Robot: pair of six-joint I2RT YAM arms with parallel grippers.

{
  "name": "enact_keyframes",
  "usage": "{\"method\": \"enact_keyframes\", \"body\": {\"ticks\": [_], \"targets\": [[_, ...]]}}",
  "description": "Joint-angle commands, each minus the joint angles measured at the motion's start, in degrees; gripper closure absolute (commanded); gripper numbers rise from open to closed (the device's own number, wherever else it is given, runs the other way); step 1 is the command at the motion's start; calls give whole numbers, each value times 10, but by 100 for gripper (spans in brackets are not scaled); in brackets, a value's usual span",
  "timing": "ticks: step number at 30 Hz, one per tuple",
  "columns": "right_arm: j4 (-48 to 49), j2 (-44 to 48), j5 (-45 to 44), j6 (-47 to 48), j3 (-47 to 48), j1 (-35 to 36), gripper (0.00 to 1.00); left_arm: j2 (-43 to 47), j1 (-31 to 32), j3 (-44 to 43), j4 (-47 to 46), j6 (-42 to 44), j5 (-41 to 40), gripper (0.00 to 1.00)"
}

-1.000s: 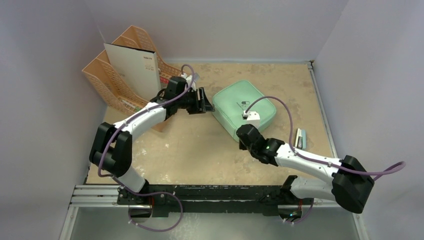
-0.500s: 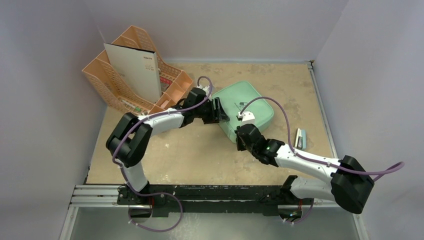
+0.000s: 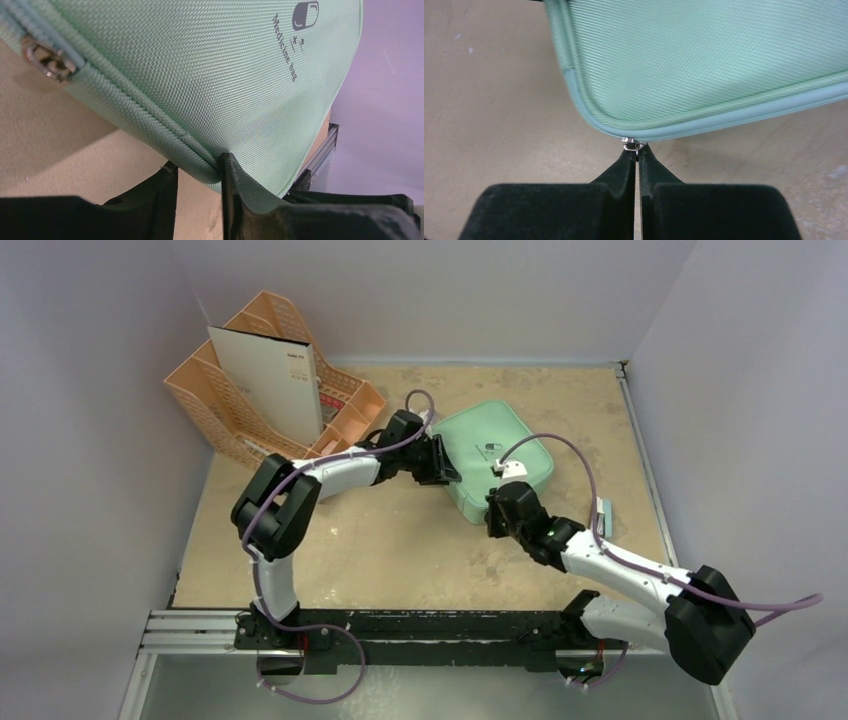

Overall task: Organize the medicine kit
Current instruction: Zip the medicine box at the center of the board.

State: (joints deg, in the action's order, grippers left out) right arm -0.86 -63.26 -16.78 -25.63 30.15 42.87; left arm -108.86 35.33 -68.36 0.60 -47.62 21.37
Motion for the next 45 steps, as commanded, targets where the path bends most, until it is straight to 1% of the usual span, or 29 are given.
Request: {"method": "enact_keyframes", "body": {"ticks": [1, 5, 9, 17, 20, 26, 36, 39, 40, 42, 43, 45], "targets": [[-28, 28, 9, 32, -2, -48, 100, -51, -6, -16, 106, 96, -58, 78], [-53, 26, 14, 48, 8, -51, 100, -64, -6, -25, 123, 114, -69, 81], [-59, 17, -22, 58, 18, -58, 100, -62, -7, -35, 138, 130, -81, 81], [-75, 13, -19, 68, 41, -139, 100, -68, -16, -62, 177, 167, -100, 81], [-78, 22, -24, 66, 41, -154, 100, -74, -16, -71, 189, 183, -104, 81], [-77, 21, -48, 60, 39, -194, 100, -83, -23, -71, 189, 187, -110, 79], [-70, 9, -75, 58, 65, -252, 100, -92, -32, -78, 195, 198, -118, 78], [-60, -8, -65, 70, 79, -257, 100, -95, -40, -94, 190, 198, -112, 75], [-51, -16, -44, 96, 85, -254, 100, -98, -41, -105, 184, 198, -105, 74], [-44, -29, 9, 102, 93, -238, 100, -105, -46, -147, 185, 203, -90, 73], [-41, -34, 25, 101, 93, -230, 100, -105, -48, -167, 185, 206, -85, 72], [-33, -33, 42, 97, 93, -217, 100, -93, -53, -212, 191, 210, -80, 68]]}}
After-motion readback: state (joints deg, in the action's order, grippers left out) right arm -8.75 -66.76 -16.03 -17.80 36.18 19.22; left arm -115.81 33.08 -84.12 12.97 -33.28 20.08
